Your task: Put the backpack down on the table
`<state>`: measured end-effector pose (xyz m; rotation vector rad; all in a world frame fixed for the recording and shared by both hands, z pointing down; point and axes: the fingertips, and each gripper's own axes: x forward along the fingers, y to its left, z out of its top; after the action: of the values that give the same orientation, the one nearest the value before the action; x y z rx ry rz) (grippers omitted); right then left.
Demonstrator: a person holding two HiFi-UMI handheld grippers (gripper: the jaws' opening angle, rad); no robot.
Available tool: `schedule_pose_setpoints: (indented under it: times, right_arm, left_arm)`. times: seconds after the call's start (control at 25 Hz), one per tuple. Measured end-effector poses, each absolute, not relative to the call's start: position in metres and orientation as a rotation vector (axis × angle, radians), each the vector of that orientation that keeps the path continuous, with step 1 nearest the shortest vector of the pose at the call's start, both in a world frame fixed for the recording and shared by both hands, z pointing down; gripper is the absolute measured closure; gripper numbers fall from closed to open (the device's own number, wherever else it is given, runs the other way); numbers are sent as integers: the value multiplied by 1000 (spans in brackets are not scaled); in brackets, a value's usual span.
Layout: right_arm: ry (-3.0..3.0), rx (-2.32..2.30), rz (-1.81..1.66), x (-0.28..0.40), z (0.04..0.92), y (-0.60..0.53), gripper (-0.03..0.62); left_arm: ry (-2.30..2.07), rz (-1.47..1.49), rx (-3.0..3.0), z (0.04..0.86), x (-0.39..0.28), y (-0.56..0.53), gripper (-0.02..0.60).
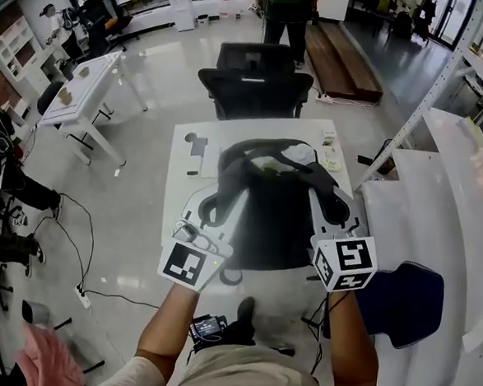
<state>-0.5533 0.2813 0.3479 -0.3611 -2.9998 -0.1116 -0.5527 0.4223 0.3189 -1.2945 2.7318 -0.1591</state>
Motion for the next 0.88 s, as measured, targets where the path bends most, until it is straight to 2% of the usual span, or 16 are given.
schedule_pose_setpoints:
  times: [0.32, 0.64, 0.88]
  right_arm:
    - [-2869, -323, -15, -631, 415, 275, 513]
    - [-2820, -261, 26, -679, 470, 271, 483]
    - [-2814, -249, -9, -703, 498, 271, 436]
  left_arm:
    - [2808, -33, -1320, 368, -631, 422, 535]
    - [2986, 26, -1326, 442, -676, 419, 528]
    - [3118, 111, -1379, 504, -694, 421, 486]
